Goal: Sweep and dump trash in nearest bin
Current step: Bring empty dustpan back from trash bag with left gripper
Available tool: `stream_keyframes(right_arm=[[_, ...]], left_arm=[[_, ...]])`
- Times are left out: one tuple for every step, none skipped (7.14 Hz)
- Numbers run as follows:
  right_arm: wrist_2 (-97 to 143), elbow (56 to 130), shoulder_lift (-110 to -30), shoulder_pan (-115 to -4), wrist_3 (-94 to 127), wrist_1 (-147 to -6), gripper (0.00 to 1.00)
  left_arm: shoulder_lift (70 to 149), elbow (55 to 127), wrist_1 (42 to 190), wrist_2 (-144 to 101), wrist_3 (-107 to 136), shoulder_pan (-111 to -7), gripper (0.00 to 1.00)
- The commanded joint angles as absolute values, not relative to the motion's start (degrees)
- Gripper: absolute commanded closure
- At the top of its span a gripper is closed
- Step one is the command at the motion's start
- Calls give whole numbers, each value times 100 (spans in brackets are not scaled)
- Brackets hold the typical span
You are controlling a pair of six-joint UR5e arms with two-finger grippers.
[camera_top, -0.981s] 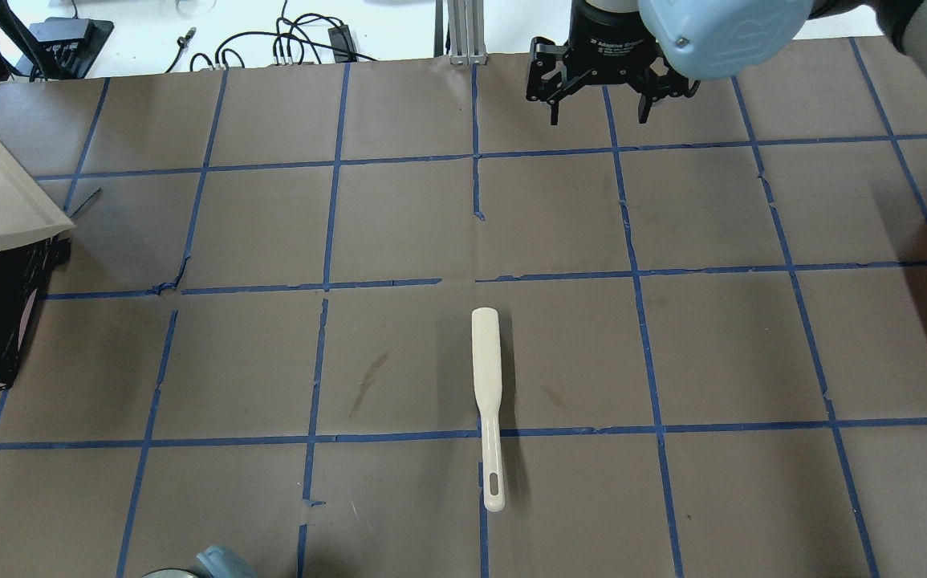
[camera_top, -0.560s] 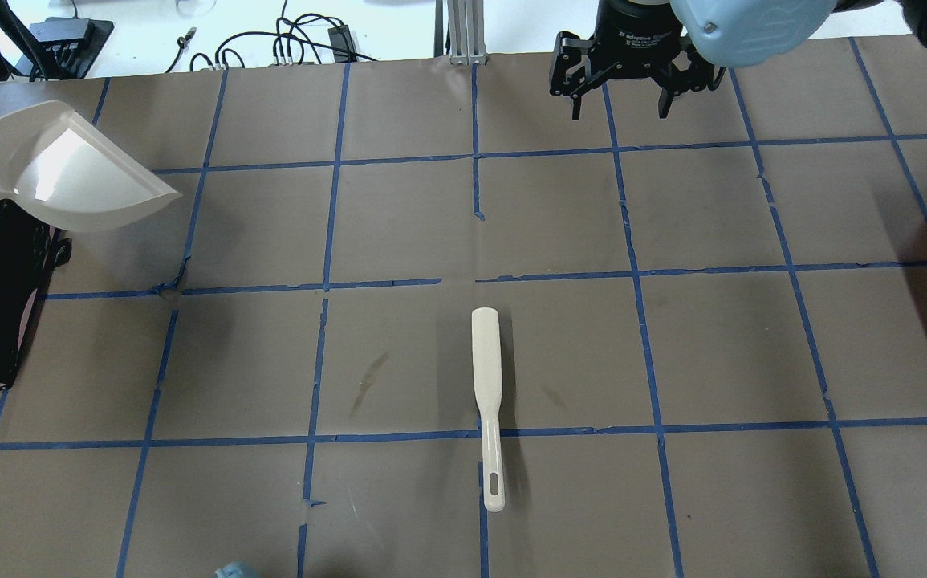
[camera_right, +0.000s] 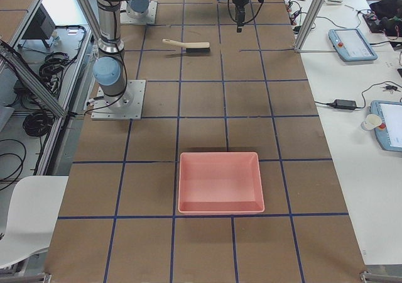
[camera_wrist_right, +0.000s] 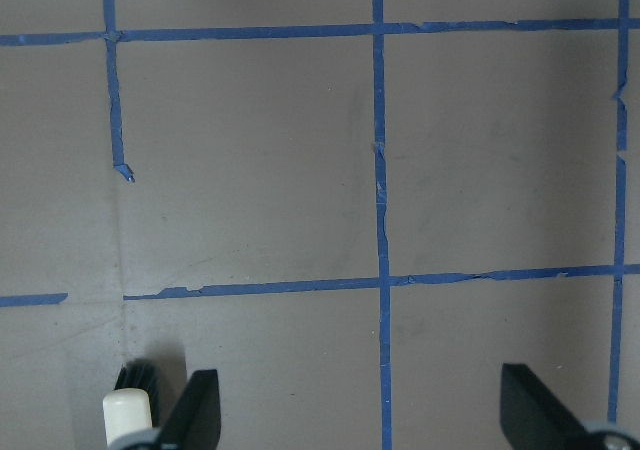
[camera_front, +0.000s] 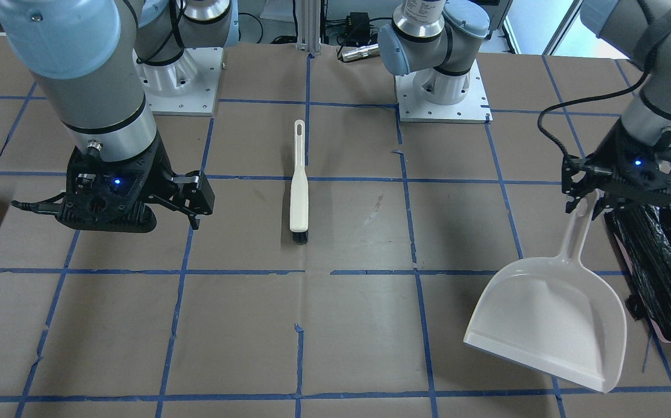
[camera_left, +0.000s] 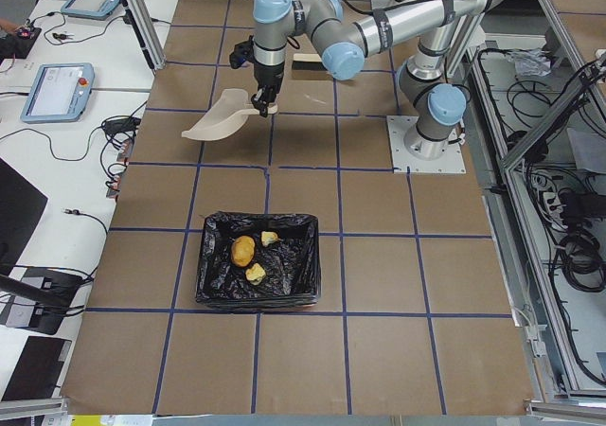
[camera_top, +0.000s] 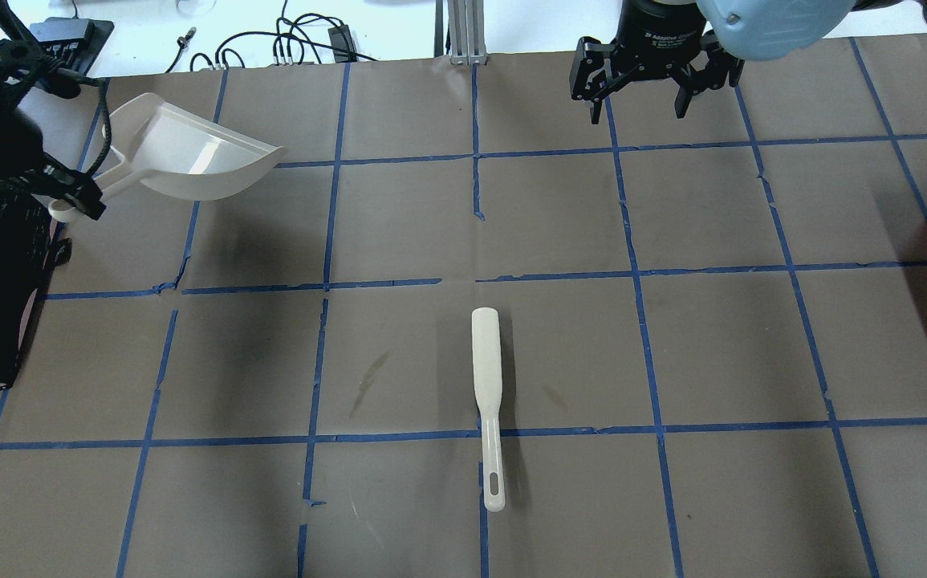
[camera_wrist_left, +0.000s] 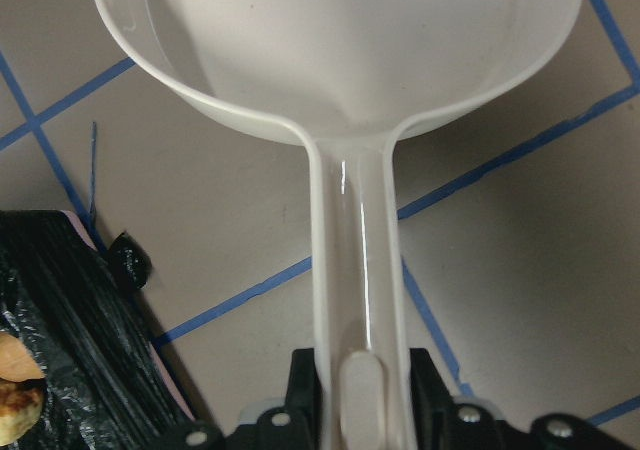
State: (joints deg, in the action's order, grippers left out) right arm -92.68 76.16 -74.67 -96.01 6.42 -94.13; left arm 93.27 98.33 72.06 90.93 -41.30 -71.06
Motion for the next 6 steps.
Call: stream_keyframes(right_arm=[[-9220, 7620, -7453, -9554, 545, -9178, 0], [-9194, 7620, -7444, -9502, 475, -9080, 0], [-9054, 7620, -7444, -9449, 370, -9053, 0], [-9053, 7620, -7427, -9405, 360, -9044, 0], [-9061, 7620, -7427, -9404, 360, -9053, 0], [-9062, 7629, -7418, -9404, 352, -9053, 0]], left_arm=[[9465, 9870, 7059, 9105, -2703, -8117, 96], [9501, 10062, 6675, 9105, -2411, -8478, 96], [9518, 10394, 6245, 9079, -1851, -8777, 96], [9536, 10711, 5710, 9009, -1367, -9059, 96], [9554, 10923, 5452, 8826, -910, -9296, 96], [9719, 10899, 5388, 8868, -705, -9586, 96]])
